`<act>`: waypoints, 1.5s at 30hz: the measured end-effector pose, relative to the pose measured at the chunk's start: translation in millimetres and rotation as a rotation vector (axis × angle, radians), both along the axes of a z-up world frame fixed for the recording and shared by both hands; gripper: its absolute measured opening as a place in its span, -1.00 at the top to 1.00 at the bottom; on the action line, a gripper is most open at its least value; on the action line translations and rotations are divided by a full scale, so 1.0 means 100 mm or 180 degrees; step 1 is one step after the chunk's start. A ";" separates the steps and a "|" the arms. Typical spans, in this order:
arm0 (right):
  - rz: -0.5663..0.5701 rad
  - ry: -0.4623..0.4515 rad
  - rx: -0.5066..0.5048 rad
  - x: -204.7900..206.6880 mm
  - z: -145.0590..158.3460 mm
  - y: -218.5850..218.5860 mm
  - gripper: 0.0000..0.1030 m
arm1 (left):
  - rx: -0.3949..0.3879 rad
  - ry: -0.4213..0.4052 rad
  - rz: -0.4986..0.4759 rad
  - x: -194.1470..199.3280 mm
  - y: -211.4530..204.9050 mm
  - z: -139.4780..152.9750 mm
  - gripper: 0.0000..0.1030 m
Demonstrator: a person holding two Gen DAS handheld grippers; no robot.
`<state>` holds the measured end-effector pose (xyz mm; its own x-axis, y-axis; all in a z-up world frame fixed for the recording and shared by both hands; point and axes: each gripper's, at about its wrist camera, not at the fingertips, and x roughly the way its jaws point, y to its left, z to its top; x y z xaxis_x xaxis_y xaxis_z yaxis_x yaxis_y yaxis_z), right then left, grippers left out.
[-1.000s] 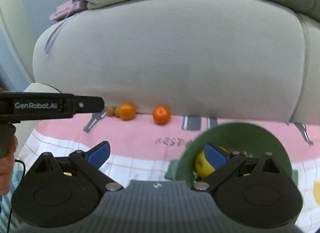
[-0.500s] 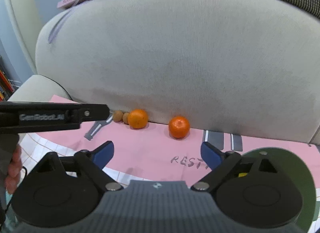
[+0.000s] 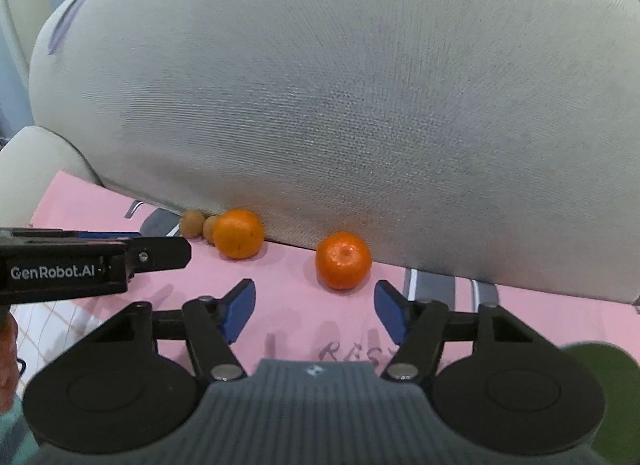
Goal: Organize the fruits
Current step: 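Move both grippers back toward the two remaining mandarins, then grasp one mandarin with each gripper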
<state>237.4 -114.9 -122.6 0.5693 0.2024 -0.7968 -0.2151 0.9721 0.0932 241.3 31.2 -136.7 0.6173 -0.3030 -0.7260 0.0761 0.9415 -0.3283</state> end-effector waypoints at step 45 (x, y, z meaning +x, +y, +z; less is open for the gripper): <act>-0.0426 0.0210 -0.0055 0.44 -0.40 0.09 0.22 | 0.0154 0.0454 0.0450 0.40 -0.37 -0.17 0.04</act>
<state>281.4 -106.0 -162.6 0.5366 0.1143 -0.8361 -0.0775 0.9933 0.0860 281.3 -5.7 -153.8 0.5412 -0.1834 -0.8207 -0.1020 0.9544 -0.2805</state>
